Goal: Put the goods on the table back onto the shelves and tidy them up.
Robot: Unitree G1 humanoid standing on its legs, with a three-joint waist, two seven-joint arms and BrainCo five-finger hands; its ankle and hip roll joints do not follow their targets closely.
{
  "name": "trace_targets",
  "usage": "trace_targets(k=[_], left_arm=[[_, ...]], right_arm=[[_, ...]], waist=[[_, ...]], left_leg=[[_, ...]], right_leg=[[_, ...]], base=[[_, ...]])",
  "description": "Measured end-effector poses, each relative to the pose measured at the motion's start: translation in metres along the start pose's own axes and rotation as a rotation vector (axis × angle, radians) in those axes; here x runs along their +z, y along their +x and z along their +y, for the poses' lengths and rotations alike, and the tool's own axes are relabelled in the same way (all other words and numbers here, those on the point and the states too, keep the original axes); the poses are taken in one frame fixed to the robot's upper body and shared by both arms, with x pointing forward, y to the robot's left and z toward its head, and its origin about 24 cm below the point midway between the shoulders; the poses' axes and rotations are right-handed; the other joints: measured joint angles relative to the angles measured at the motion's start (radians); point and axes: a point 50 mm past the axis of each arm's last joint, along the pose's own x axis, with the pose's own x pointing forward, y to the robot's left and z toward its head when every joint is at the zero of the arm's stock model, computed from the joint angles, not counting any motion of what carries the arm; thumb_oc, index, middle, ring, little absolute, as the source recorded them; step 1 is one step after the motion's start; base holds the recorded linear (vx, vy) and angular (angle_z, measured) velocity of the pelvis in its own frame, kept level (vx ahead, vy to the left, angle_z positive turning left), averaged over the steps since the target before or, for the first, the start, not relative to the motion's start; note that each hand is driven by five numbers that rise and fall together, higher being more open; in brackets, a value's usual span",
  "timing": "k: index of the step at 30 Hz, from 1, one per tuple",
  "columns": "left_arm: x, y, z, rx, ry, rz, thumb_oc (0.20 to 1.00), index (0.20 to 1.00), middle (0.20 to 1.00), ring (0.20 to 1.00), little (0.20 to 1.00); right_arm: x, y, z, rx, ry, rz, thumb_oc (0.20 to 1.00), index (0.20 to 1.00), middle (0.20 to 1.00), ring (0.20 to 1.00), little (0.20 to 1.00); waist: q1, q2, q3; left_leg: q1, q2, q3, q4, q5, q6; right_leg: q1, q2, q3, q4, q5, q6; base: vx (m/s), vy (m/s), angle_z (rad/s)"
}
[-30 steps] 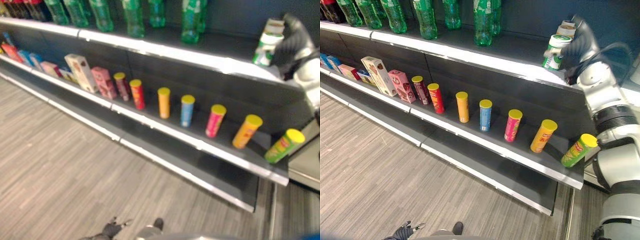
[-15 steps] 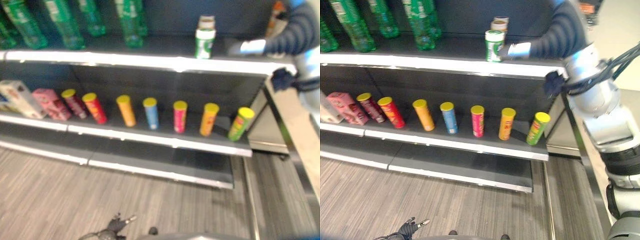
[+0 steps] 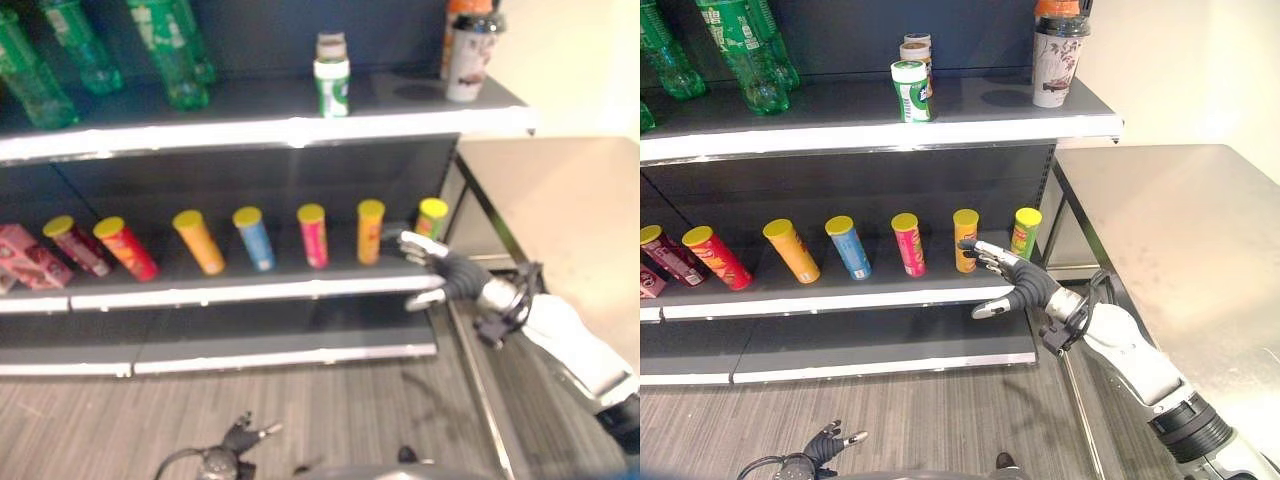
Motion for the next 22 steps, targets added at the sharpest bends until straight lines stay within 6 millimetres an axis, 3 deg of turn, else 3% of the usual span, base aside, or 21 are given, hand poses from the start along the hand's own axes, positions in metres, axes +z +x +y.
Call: trace_targets(k=[2,3,4,5,6,8,9,10,11,13,15,22], left_arm=[[0.000,0.000,0.000,0.000,0.000,0.000,1.000,1.000,1.000,1.000,1.000],[0.001,0.000,0.000,-0.001,0.001,-0.001,1.000,1.000,1.000,1.000,1.000],[0.001,0.000,0.001,-0.001,0.003,-0.002,1.000,1.000,1.000,1.000,1.000],[0.001,0.000,0.001,0.000,0.004,-0.002,1.000,1.000,1.000,1.000,1.000],[0.002,0.001,0.000,-0.007,0.003,-0.006,1.000,1.000,1.000,1.000,1.000],[0.001,0.001,-0.005,-0.018,-0.001,0.001,1.000,1.000,1.000,1.000,1.000],[0.002,0.001,-0.008,-0.028,-0.002,0.000,1.000,1.000,1.000,1.000,1.000],[0.006,0.003,-0.011,-0.035,-0.001,-0.005,1.000,1.000,1.000,1.000,1.000],[0.008,0.003,-0.011,-0.033,-0.004,-0.009,1.000,1.000,1.000,1.000,1.000],[-0.013,-0.001,-0.011,-0.027,-0.004,0.063,1.000,1.000,1.000,1.000,1.000],[-0.019,-0.003,-0.010,-0.023,-0.003,0.085,1.000,1.000,1.000,1.000,1.000],[-0.013,-0.001,-0.011,-0.027,-0.005,0.066,1.000,1.000,1.000,1.000,1.000]], right_arm=[[0.000,0.000,0.000,0.000,0.000,0.000,1.000,1.000,1.000,1.000,1.000],[-0.009,-0.002,0.003,-0.008,0.031,0.017,1.000,1.000,1.000,1.000,1.000],[-0.030,-0.003,0.006,-0.063,0.108,0.043,1.000,1.000,1.000,1.000,1.000],[-0.042,-0.004,0.004,-0.103,0.135,0.072,1.000,1.000,1.000,1.000,1.000],[-0.077,-0.011,0.014,-0.141,0.214,0.222,1.000,1.000,1.000,1.000,1.000],[-0.179,-0.053,0.048,-0.358,0.365,0.667,1.000,1.000,1.000,1.000,1.000],[-0.211,-0.087,0.074,-0.411,0.415,0.914,1.000,1.000,1.000,1.000,1.000],[-0.230,-0.130,0.107,-0.410,0.455,1.139,1.000,1.000,1.000,1.000,1.000],[-0.236,-0.164,0.136,-0.398,0.494,1.306,1.000,1.000,1.000,1.000,1.000],[-0.235,-0.197,0.161,-0.384,0.513,1.447,1.000,1.000,1.000,1.000,1.000],[-0.234,-0.191,0.157,-0.388,0.485,1.415,1.000,1.000,1.000,1.000,1.000],[-0.233,-0.158,0.132,-0.415,0.427,1.274,1.000,1.000,1.000,1.000,1.000]], waist=[[0.000,0.003,0.002],[-0.003,0.005,0.004],[-0.002,0.009,0.007],[-0.002,-0.005,0.001],[0.002,-0.005,0.007],[0.016,-0.013,0.005],[0.034,-0.011,0.005],[0.042,-0.004,0.007],[0.054,0.011,0.016],[0.048,0.032,0.029],[0.031,0.039,0.032],[0.039,0.022,0.026]], left_leg=[[0.000,0.000,0.000,0.000,0.000,0.000],[0.000,-0.001,0.003,0.000,0.001,-0.001],[0.000,0.002,0.003,0.000,0.000,-0.001],[0.003,0.004,0.002,0.000,0.000,-0.001],[0.008,0.003,0.002,0.000,-0.005,-0.001],[0.015,0.002,-0.010,0.000,-0.008,0.004],[0.010,-0.002,-0.031,0.000,-0.009,0.004],[0.008,-0.008,-0.052,0.000,-0.010,0.006],[0.008,-0.013,-0.067,0.000,-0.006,0.003],[0.011,-0.017,-0.074,0.001,-0.002,0.002],[0.013,-0.014,-0.078,0.006,-0.001,0.000],[0.024,-0.010,-0.081,0.000,-0.016,0.000]], right_leg=[[0.000,0.000,0.000,-0.001,0.000,0.000],[-0.008,0.000,0.001,-0.001,0.000,0.000],[-0.008,0.001,0.001,0.002,-0.001,-0.002],[-0.003,0.003,0.000,0.001,-0.001,-0.002],[0.000,0.002,0.002,0.001,-0.002,-0.003],[0.022,0.001,-0.011,0.001,-0.007,-0.005],[0.029,-0.003,-0.025,0.001,-0.010,-0.004],[0.038,-0.008,-0.046,0.001,-0.018,-0.003],[0.051,-0.014,-0.067,0.001,-0.023,-0.007],[0.054,-0.018,-0.077,0.001,-0.024,-0.008],[0.057,-0.015,-0.081,0.001,-0.023,-0.008],[0.067,-0.011,-0.086,0.001,-0.035,-0.004]], base=[[-0.03,0.016,0.00],[-0.05,0.032,-0.02],[-0.04,0.022,-0.01],[-0.01,-0.007,-0.04],[0.00,0.000,0.00],[0.03,-0.056,0.15],[0.05,-0.088,0.40],[0.04,-0.081,0.59],[0.02,-0.053,0.53],[-0.01,-0.022,0.15],[0.00,-0.001,0.03],[0.00,-0.002,0.03]])
